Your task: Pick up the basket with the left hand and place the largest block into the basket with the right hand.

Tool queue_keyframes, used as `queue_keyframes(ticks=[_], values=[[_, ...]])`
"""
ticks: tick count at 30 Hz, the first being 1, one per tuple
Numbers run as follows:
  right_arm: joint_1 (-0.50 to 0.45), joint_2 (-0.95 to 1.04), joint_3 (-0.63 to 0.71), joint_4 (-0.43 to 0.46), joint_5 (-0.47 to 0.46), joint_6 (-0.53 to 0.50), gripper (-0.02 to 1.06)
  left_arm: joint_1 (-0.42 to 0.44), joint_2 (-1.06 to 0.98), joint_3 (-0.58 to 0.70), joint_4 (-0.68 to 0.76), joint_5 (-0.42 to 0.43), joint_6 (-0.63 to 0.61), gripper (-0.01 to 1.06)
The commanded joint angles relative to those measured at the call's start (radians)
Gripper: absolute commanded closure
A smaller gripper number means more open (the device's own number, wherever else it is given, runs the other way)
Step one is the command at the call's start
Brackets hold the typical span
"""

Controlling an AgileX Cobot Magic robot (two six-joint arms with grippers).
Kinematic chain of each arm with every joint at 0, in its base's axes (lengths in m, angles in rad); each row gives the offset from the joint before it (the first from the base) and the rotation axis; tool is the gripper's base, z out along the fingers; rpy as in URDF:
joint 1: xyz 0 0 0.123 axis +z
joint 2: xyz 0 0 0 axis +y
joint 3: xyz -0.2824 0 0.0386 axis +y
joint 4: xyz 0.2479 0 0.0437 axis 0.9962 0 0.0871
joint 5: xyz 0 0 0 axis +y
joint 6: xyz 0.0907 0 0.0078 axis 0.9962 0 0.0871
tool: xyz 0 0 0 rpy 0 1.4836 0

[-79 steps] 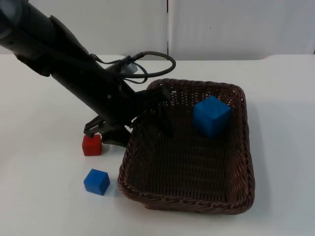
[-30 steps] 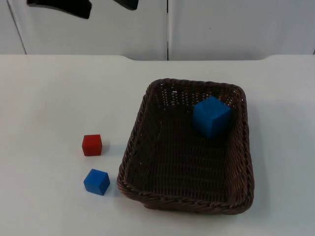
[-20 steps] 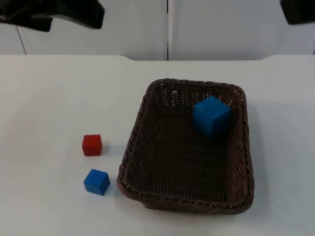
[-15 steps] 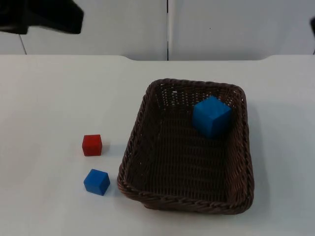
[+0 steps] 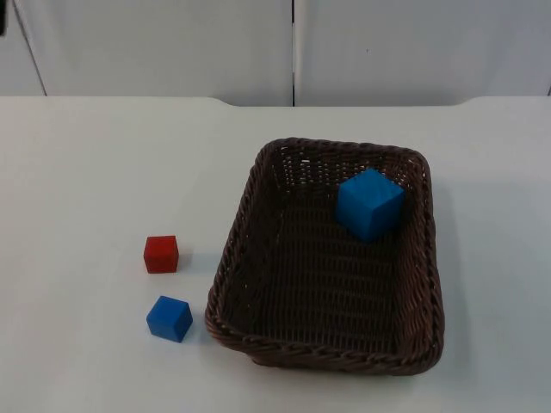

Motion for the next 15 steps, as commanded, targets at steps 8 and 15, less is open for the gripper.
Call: queue_keyframes(ticks=[8, 15], values=[[0.004, -0.190, 0.047, 0.019, 0.153, 0.008, 0.33, -0.002, -0.160, 0.066, 0.040, 0.088, -0.001, 0.31], [0.004, -0.311, 0.047, 0.027, 0.224, 0.008, 0.33, -0.002, -0.283, 0.090, 0.201, 0.160, -0.132, 0.31]])
